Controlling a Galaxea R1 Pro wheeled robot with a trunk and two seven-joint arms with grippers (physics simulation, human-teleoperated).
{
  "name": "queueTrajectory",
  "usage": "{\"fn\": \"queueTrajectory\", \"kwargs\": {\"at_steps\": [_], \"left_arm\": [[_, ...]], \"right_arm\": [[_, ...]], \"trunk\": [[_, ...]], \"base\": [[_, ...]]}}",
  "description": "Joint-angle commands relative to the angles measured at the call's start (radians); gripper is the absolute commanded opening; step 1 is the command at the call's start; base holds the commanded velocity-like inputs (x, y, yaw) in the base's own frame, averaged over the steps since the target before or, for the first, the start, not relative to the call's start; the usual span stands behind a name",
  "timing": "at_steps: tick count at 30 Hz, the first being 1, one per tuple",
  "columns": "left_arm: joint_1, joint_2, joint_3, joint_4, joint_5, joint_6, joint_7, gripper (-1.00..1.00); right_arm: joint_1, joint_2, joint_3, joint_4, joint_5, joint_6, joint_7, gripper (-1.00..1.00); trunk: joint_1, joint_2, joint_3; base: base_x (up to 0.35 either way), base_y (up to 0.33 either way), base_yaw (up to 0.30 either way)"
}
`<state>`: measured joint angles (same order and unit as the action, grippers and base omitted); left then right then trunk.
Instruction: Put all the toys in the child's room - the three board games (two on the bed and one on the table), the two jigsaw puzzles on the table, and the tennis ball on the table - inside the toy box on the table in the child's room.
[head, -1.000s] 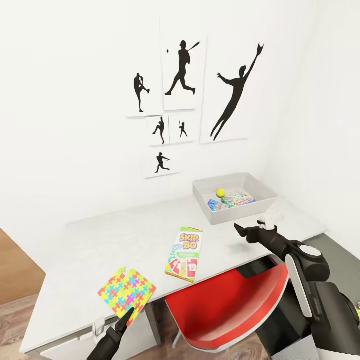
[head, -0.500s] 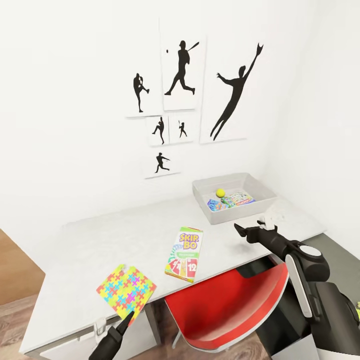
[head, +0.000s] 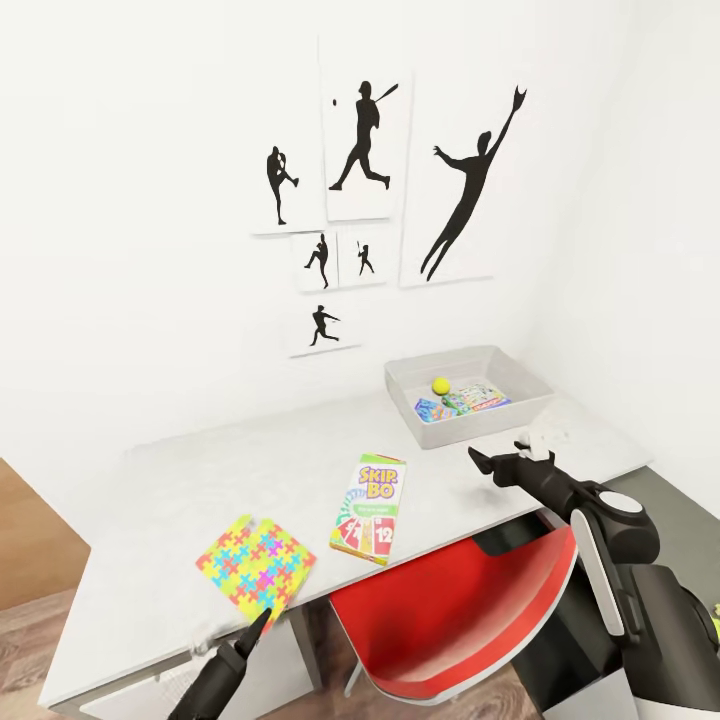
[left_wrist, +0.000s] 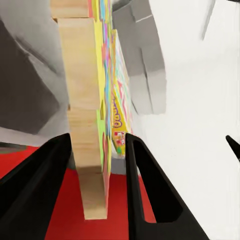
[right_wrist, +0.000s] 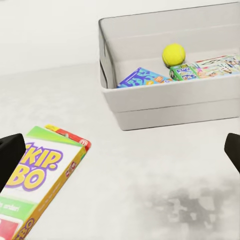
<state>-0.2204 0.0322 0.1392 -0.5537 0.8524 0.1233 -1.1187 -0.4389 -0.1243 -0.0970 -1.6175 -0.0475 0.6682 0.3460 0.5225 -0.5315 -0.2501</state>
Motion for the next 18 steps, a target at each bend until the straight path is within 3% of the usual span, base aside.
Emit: {"fn": "queueTrajectory", "kwargs": {"at_steps": [1,5,12,15,16,18], "left_arm": [[-0.001,0.0,0.0,-0.005,0.003,0.009,-0.007,-1.0],[0.008,0.001,0.002,-0.043,0.002,0.009,-0.049,-1.0],[0.013,0.002,0.002,-0.079,0.002,0.011,-0.062,-1.0],[0.017,0.002,0.0,-0.101,0.002,0.019,-0.059,-1.0],[0.021,0.003,-0.01,-0.137,0.002,0.04,-0.058,-1.0],[0.026,0.004,-0.022,-0.162,0.001,0.062,-0.054,-1.0]], "right_arm": [[-0.001,0.0,-0.001,-0.001,-0.005,0.006,0.002,1.0],[-0.001,0.0,-0.001,-0.001,-0.005,0.006,0.002,1.0],[-0.003,-0.002,-0.016,-0.001,-0.005,0.009,0.004,1.0],[-0.004,-0.009,-0.058,-0.001,-0.005,0.009,0.058,1.0],[-0.004,-0.029,-0.095,-0.001,-0.005,0.008,0.141,1.0],[-0.003,-0.039,-0.114,-0.001,-0.005,0.007,0.181,1.0]], "trunk": [[0.0,-0.001,-0.002],[0.0,-0.001,-0.002],[0.0,-0.001,-0.002],[0.0,-0.001,-0.002],[0.0,-0.001,-0.002],[0.0,-0.001,-0.002]], "base": [[0.0,0.0,0.0],[0.0,0.0,0.0],[0.0,0.0,0.0],[0.0,0.0,0.0],[0.0,0.0,0.0],[0.0,0.0,0.0]]}}
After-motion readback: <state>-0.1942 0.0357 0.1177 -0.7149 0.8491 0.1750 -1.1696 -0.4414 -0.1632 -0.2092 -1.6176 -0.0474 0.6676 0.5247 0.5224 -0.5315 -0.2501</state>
